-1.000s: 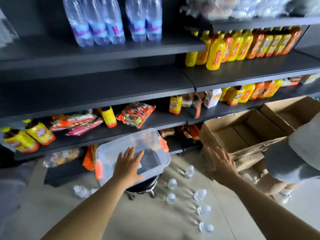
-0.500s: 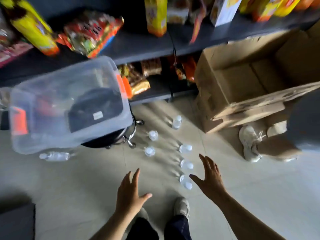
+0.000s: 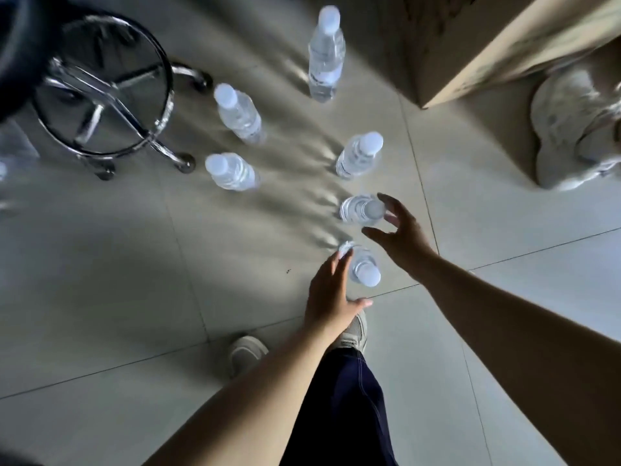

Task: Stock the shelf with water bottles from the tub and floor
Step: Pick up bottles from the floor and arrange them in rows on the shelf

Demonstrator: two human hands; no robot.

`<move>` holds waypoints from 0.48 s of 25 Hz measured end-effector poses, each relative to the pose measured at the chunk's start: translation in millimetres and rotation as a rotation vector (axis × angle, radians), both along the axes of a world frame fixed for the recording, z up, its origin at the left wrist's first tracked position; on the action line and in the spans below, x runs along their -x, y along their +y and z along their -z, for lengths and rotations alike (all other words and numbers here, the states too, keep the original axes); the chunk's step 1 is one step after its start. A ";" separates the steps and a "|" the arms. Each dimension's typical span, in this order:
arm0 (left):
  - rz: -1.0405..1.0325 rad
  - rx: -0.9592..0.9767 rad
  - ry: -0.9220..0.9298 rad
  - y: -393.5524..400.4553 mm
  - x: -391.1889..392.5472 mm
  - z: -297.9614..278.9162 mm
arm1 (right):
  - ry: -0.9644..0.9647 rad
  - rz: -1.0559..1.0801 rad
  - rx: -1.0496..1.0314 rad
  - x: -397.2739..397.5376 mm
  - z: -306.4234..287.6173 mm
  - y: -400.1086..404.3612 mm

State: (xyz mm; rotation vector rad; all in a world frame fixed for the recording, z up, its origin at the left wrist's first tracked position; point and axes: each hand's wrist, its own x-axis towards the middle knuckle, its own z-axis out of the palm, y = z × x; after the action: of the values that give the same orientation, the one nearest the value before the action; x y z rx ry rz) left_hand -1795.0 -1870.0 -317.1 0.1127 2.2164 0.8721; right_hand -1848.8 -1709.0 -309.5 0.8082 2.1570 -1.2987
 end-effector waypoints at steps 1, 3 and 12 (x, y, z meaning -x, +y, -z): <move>0.033 -0.024 0.021 8.6 2.4 14.2 | 0.014 -0.044 0.000 1.8 12.7 4.3; 0.095 -0.052 0.040 22.1 9.3 36.7 | 0.061 -0.106 -0.015 8.9 29.3 11.9; -0.127 -0.152 -0.016 0.2 25.8 35.2 | 0.201 -0.181 -0.015 19.1 27.9 7.0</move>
State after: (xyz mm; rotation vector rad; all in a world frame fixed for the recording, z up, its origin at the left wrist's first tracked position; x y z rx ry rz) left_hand -1820.8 -1869.9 -352.3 0.0373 2.1598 1.1069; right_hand -1868.0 -1702.0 -337.4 0.4921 2.3366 -1.3191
